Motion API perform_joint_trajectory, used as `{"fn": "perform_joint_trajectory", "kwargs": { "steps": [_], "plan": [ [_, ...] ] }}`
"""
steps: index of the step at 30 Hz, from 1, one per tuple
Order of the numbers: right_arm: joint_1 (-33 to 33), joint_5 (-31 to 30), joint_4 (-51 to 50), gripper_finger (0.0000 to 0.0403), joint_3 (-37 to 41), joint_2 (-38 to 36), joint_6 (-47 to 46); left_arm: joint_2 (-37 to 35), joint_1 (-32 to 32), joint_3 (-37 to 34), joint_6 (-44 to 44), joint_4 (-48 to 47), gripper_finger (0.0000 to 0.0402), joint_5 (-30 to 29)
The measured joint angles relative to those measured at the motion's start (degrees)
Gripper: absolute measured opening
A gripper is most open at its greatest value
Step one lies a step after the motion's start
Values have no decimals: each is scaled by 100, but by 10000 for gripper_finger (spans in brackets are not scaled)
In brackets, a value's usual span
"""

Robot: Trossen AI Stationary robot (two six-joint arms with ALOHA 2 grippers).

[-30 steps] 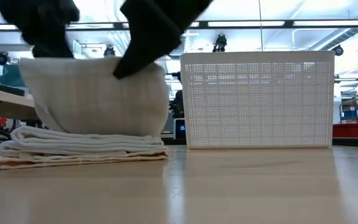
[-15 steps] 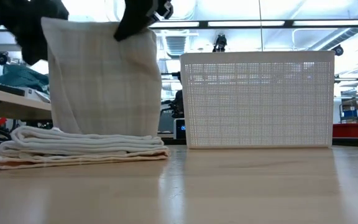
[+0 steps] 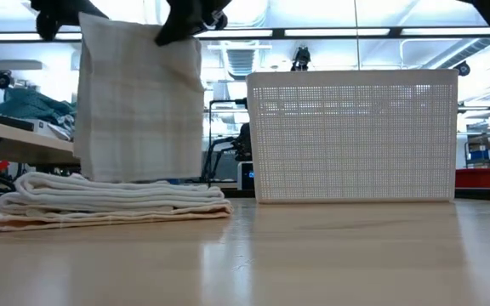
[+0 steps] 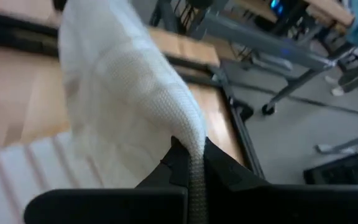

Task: Fold towel
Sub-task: Stack the light gray patterned towel on top of the brown patterned towel

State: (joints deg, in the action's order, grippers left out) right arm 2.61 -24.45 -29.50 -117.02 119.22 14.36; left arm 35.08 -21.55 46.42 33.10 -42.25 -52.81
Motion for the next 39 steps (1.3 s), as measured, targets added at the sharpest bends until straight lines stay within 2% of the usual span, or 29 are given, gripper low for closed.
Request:
{"fn": "perform_joint_trajectory", "kwargs": {
  "steps": [5,9,19,31,39],
  "plan": [
    [-287,349,762,4,-3,0,237,-136,-1,166,-517,50,3,-149],
    [-441,386,1253,4,-6,17,367,-177,-1,174,-583,81,1,-182],
    [-367,486,282,4,216,312,-375,-144,-1,174,-605,79,4,-210],
    [192,548,58,4,298,451,-1048,-54,-1,87,-622,64,4,-173],
    [531,951,-200,4,490,483,-1848,26,-1,37,-623,65,4,-171]
  ]
}}
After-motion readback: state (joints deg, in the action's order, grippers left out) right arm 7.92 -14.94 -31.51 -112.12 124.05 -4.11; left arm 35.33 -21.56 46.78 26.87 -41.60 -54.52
